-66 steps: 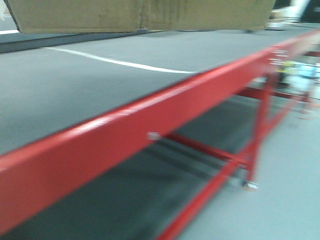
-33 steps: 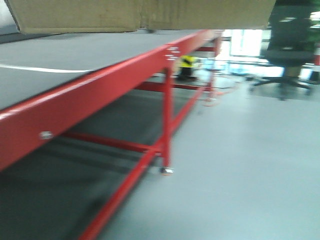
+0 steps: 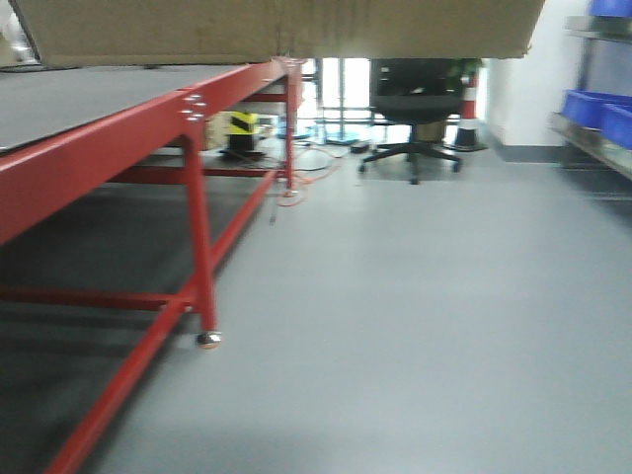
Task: Stack two boxes on right shelf middle
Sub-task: 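Drive the base along the red workbench holding the boxes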
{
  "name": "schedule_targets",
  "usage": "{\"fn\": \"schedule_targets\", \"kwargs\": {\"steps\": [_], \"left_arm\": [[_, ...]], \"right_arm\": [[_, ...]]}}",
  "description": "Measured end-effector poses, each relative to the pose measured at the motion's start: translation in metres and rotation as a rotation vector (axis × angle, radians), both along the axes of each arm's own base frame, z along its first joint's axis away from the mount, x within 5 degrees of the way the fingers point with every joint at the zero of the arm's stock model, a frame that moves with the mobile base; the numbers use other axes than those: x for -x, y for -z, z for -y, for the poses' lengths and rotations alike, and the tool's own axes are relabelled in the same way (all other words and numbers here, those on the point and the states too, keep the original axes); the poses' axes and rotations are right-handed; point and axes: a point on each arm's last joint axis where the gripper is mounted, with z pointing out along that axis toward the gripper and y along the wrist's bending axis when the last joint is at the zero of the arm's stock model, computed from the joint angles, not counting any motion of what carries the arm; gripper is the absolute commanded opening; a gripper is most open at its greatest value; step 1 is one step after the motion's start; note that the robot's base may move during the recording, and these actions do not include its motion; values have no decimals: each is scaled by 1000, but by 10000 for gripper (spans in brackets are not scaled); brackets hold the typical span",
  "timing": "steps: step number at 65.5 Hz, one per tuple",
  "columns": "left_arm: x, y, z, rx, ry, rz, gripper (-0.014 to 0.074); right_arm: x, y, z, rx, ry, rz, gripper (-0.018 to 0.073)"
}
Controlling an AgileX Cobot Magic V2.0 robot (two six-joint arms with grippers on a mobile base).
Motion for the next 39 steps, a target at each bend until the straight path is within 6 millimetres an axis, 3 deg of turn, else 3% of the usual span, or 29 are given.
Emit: {"fn": "schedule_targets", "kwargs": {"steps": [39], "left_arm": [[0,0,0,0,0,0,-111]], "right_arm": [[0,0,0,0,0,0,-153]]}}
